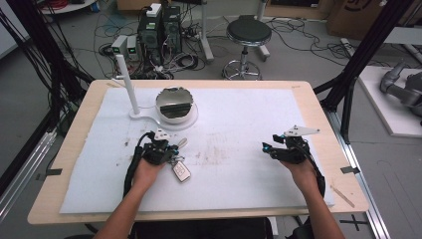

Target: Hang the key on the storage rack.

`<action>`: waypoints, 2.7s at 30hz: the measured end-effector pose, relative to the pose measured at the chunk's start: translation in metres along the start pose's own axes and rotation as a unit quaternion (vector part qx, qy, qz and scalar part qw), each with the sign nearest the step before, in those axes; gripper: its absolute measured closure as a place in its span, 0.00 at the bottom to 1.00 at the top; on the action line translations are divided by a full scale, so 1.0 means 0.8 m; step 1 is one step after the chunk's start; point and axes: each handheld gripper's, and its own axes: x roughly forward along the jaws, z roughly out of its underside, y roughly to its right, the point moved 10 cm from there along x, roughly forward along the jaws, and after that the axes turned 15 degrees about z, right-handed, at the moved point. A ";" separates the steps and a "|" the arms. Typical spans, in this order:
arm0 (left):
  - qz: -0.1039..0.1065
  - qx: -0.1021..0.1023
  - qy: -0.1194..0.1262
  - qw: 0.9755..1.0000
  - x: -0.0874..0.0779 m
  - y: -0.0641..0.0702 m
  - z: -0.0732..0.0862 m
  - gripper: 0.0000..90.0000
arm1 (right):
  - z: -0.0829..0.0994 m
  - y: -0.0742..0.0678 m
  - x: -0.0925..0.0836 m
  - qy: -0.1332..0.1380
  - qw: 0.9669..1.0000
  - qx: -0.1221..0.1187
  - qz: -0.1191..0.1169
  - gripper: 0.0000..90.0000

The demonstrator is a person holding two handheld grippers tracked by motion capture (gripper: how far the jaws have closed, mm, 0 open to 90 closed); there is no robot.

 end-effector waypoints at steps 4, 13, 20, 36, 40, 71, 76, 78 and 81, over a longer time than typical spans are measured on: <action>-0.001 -0.009 0.009 1.000 -0.011 -0.012 0.003 0.87 | 0.000 -0.001 0.001 0.000 1.000 -0.002 -0.001 0.48; -0.026 -0.018 0.017 0.999 -0.020 -0.011 0.019 0.66 | -0.001 -0.006 0.003 -0.002 1.000 -0.006 -0.006 0.49; -0.020 0.001 0.025 0.999 -0.018 -0.006 0.019 0.91 | -0.002 -0.005 0.001 0.001 1.000 -0.005 -0.003 0.49; -0.022 -0.037 0.170 0.985 -0.105 -0.026 -0.019 0.91 | -0.003 0.011 -0.006 0.013 1.000 0.011 0.011 0.49; -0.036 -0.032 0.203 0.978 -0.137 -0.033 -0.028 0.91 | -0.005 0.015 -0.009 0.017 0.999 0.025 0.010 0.49; -0.152 -0.024 0.299 0.942 -0.257 -0.125 -0.111 0.91 | -0.013 0.022 -0.017 0.038 0.999 0.033 0.019 0.49; -0.166 -0.031 0.295 0.941 -0.255 -0.138 -0.111 0.91 | -0.013 0.022 -0.016 0.036 0.999 0.035 0.019 0.49; -0.163 -0.036 0.292 0.942 -0.252 -0.141 -0.109 0.91 | -0.012 0.022 -0.016 0.036 0.999 0.034 0.019 0.49; -0.157 -0.034 0.291 0.943 -0.248 -0.140 -0.110 0.91 | -0.012 0.020 -0.014 0.034 0.999 0.032 0.018 0.49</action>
